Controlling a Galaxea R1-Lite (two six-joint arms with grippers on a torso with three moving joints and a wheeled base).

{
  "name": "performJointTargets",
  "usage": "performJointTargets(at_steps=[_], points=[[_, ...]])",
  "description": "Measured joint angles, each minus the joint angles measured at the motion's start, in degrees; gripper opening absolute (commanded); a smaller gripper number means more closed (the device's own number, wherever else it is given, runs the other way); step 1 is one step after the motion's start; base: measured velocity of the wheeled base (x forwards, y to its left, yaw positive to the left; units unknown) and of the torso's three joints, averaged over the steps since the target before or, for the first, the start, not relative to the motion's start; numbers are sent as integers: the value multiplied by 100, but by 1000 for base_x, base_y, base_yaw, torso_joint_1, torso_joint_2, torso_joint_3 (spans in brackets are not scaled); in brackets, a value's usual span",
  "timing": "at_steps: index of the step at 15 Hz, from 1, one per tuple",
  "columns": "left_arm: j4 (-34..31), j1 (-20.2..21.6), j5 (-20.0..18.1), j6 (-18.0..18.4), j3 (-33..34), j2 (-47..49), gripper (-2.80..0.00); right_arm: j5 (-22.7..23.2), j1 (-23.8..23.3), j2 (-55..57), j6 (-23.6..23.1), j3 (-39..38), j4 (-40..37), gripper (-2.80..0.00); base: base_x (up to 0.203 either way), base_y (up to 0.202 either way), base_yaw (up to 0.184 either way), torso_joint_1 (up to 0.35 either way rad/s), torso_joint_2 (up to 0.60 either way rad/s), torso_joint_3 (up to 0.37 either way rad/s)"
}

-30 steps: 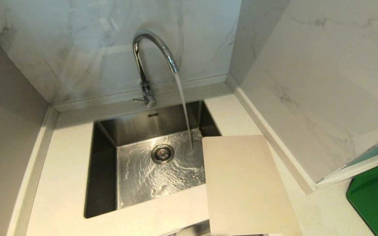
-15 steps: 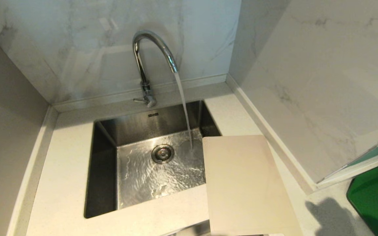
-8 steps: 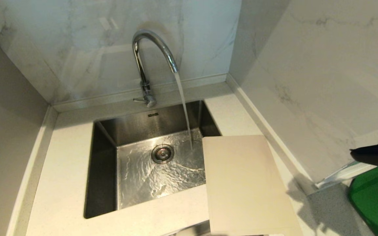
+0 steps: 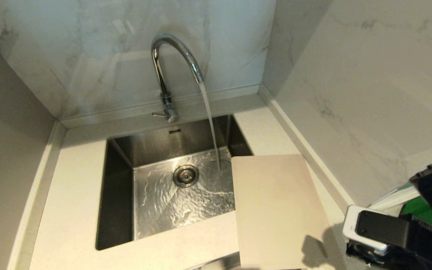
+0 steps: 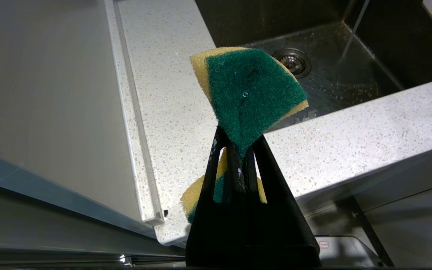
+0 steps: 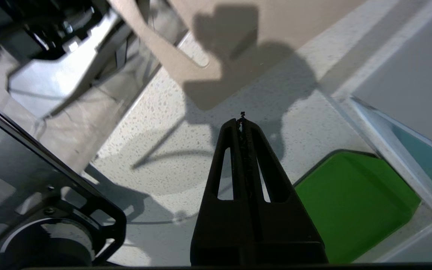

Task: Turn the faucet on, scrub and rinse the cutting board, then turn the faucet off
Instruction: Pick up the cutting board

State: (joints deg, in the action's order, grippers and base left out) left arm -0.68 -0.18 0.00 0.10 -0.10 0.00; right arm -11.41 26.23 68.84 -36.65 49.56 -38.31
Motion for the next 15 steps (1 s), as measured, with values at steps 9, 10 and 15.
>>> performJointTargets(at_steps=[9,10,15], points=[[-6,0,0,0,-1,0,-280,-506,687,1075,-1104,-1954,3091,0,0,0,0,0,0,0],[-9,0,0,1,-1,0,-280,-570,849,1199,-1109,-1995,3197,0,0,0,0,0,0,0],[-6,0,0,-3,-1,0,-280,-798,1381,1605,-1115,-2182,3279,0,0,0,0,0,0,0]])
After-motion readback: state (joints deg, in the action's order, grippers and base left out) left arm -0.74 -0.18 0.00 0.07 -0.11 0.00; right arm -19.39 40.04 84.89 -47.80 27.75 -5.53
